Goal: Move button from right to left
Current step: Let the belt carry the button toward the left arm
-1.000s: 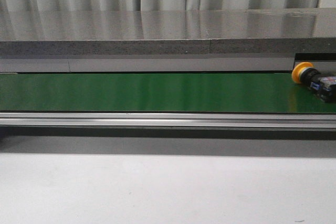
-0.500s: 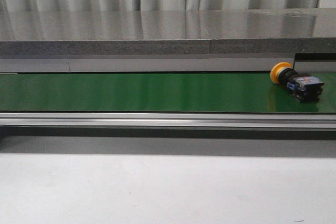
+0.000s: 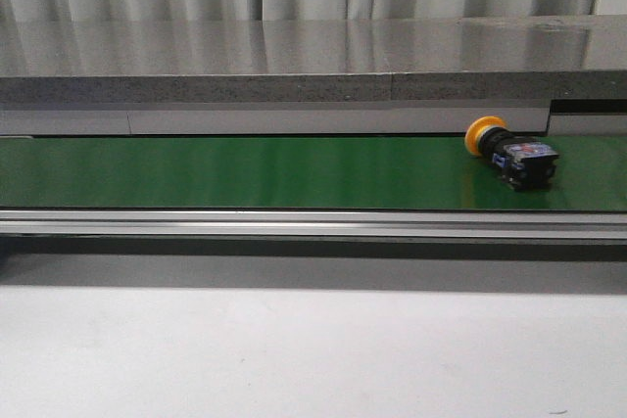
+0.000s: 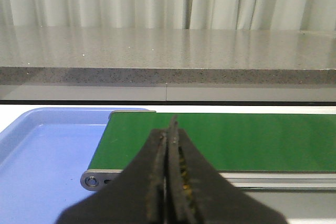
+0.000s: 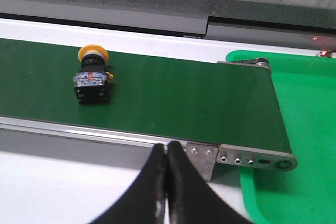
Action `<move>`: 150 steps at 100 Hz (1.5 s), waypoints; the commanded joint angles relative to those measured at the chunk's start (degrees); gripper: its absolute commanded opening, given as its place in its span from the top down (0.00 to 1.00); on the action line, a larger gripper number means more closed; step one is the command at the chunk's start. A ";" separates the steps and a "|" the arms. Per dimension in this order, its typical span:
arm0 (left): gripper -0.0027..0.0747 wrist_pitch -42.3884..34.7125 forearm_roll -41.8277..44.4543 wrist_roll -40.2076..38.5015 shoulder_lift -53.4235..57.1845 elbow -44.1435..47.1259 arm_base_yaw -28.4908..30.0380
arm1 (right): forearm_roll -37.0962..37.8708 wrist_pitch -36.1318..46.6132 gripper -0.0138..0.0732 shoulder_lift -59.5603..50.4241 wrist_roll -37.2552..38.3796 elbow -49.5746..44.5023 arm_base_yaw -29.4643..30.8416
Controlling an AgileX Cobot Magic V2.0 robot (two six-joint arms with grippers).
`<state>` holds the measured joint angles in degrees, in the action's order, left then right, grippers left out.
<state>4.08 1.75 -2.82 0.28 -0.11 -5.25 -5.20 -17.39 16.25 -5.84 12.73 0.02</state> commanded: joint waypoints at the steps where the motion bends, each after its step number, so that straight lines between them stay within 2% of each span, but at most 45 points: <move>1: 0.99 -4.47 -0.04 -0.54 1.76 2.58 -0.20 | 0.28 4.07 0.91 0.07 0.04 1.49 -0.02; 82: 0.99 -4.72 -0.04 -0.54 1.76 2.58 -0.20 | 0.28 4.07 0.91 0.07 0.04 1.49 -0.02; 105: 0.99 -7.91 -0.04 -0.54 1.76 1.60 -0.20 | 0.28 4.07 0.91 0.07 0.04 1.49 -0.02; 119: 0.99 -3.20 -0.04 -0.54 0.76 -3.28 -0.20 | 0.28 4.07 0.91 0.07 0.04 1.49 -0.02; 127: 0.99 2.84 -0.04 -0.54 -1.12 -7.93 -0.20 | 0.28 4.07 0.91 0.07 0.04 1.49 -0.02; 136: 0.99 8.90 -0.04 -0.54 -4.59 -13.14 -0.20 | 0.28 4.07 0.91 0.07 0.04 1.49 -0.02; 150: 0.99 13.79 -1.36 -0.54 -11.93 -20.12 -0.20 | 0.28 4.07 0.91 0.07 0.04 1.49 -0.02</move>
<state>18.44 1.58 -2.82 -6.59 -14.46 -5.25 -5.20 -17.48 16.00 -5.82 12.73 0.02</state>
